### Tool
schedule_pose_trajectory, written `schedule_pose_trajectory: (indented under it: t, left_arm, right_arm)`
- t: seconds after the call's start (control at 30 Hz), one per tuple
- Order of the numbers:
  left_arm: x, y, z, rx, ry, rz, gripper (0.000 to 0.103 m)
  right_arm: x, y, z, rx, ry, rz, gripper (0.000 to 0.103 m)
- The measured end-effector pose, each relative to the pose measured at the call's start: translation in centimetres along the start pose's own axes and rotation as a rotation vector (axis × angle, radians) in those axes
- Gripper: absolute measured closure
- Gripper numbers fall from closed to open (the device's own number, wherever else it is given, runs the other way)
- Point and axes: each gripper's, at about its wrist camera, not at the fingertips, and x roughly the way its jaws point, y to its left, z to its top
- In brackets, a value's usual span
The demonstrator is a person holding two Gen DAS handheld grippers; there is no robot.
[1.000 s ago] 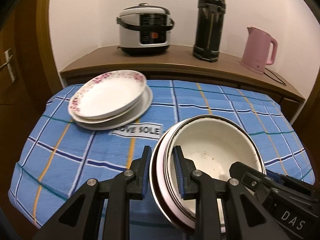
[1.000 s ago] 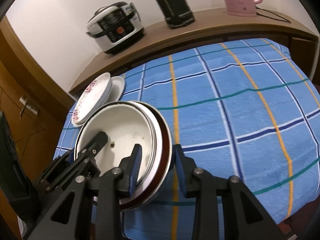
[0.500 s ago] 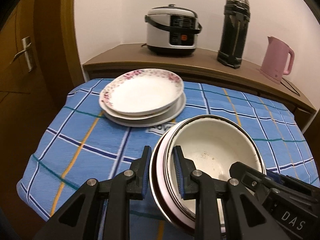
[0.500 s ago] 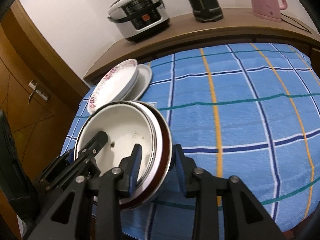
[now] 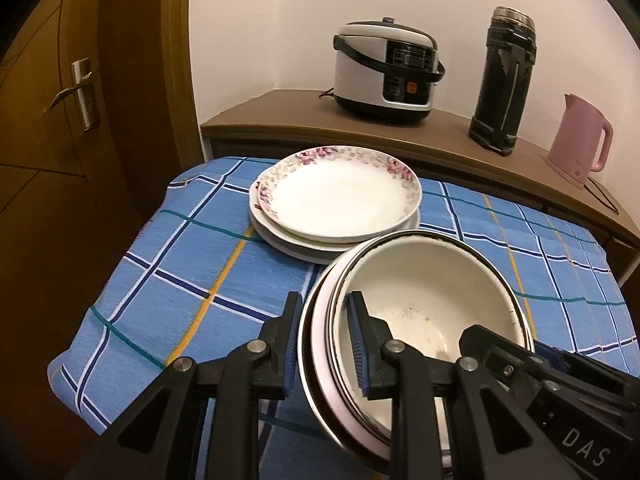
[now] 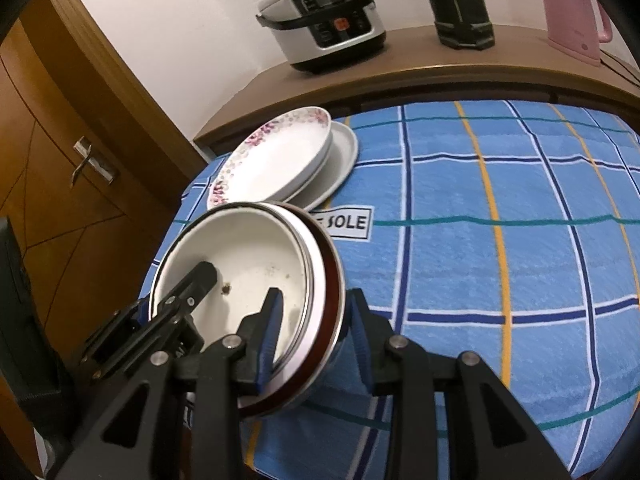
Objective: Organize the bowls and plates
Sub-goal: 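Lift and carry the nested bowls with both tools over the floral plate stack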
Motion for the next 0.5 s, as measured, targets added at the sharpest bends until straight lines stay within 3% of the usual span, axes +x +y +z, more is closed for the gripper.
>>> schedule_pose_trajectory:
  t: [0.5]
  left_arm:
    - [0.7,2.1,1.4,-0.034,-0.001,0.025,0.078]
  right_arm:
    - [1.7,1.9,1.3,-0.038,0.016,0.023,0.069]
